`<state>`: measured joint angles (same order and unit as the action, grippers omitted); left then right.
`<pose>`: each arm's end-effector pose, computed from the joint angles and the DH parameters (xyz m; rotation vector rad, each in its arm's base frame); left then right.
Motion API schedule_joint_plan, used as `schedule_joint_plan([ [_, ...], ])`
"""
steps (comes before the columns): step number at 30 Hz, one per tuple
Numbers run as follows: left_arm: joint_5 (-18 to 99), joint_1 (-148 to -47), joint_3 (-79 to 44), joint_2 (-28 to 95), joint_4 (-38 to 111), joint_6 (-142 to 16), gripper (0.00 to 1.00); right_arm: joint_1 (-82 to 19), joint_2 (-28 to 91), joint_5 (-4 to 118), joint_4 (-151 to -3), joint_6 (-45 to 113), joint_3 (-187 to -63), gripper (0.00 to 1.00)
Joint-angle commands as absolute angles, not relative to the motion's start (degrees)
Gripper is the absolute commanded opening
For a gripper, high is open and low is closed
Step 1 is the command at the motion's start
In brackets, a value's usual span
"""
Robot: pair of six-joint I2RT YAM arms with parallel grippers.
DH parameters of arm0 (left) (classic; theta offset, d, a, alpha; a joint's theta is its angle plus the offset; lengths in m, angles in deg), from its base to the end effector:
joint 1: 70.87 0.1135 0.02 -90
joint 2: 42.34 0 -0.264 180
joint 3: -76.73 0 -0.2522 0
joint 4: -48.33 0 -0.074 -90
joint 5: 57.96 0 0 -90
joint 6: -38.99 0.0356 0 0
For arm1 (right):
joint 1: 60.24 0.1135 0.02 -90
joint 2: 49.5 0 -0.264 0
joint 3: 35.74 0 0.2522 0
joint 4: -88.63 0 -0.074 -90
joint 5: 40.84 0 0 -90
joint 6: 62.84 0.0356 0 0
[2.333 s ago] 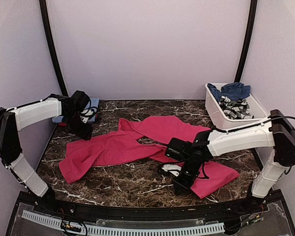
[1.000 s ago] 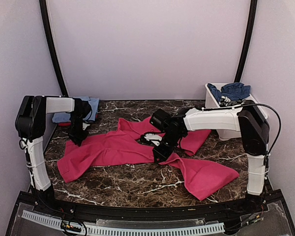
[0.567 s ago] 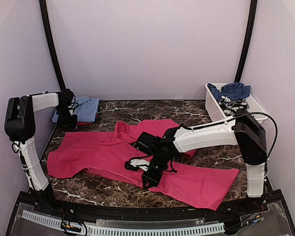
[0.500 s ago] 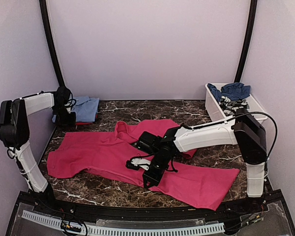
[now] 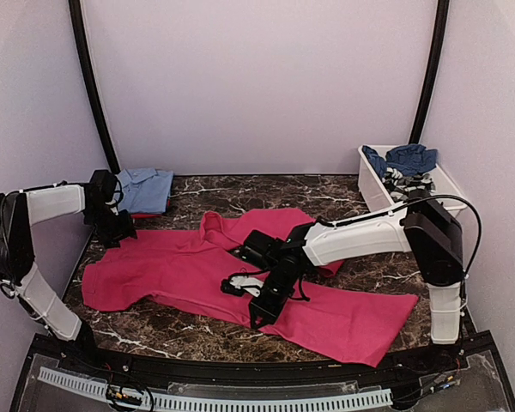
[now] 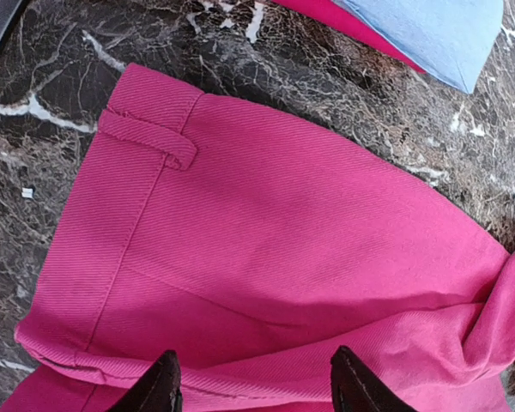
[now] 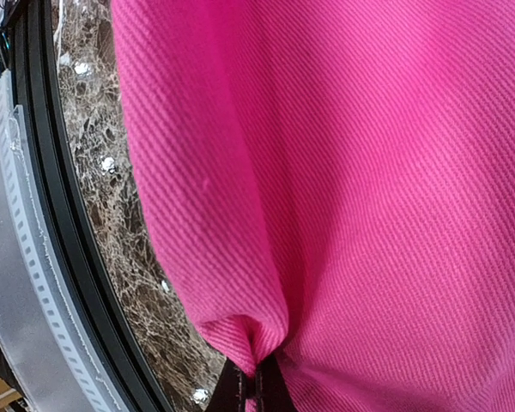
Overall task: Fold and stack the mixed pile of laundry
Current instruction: Flatten out the crumpled trousers at the center of the board.
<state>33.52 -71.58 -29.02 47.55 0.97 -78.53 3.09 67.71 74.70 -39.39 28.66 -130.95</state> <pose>0.3121 -0.0048 0.2119 -0.6142 2.6132 -0.1908 0.1675 0.3678 0.1518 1.6391 -2.5490 -0.8080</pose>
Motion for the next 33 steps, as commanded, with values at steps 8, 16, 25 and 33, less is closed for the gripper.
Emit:
schedule_joint_plan([
  [8,34.18,-68.47,-30.55,56.49,7.23,-98.22,0.61,3.21,64.69,75.64,-41.62,29.51,-128.25,0.00],
  [16,35.73,-62.62,-25.99,63.64,7.16,-97.97,0.53,3.29,66.74,76.82,-41.92,28.74,-130.40,0.00],
  [25,34.79,-55.35,-10.38,72.01,2.45,-94.65,0.49,5.66,75.05,78.83,-40.05,29.10,-145.02,0.03],
  [33,35.26,-56.05,-9.62,62.75,3.64,-86.56,0.52,1.99,61.75,77.43,-43.42,33.09,-136.92,0.66],
])
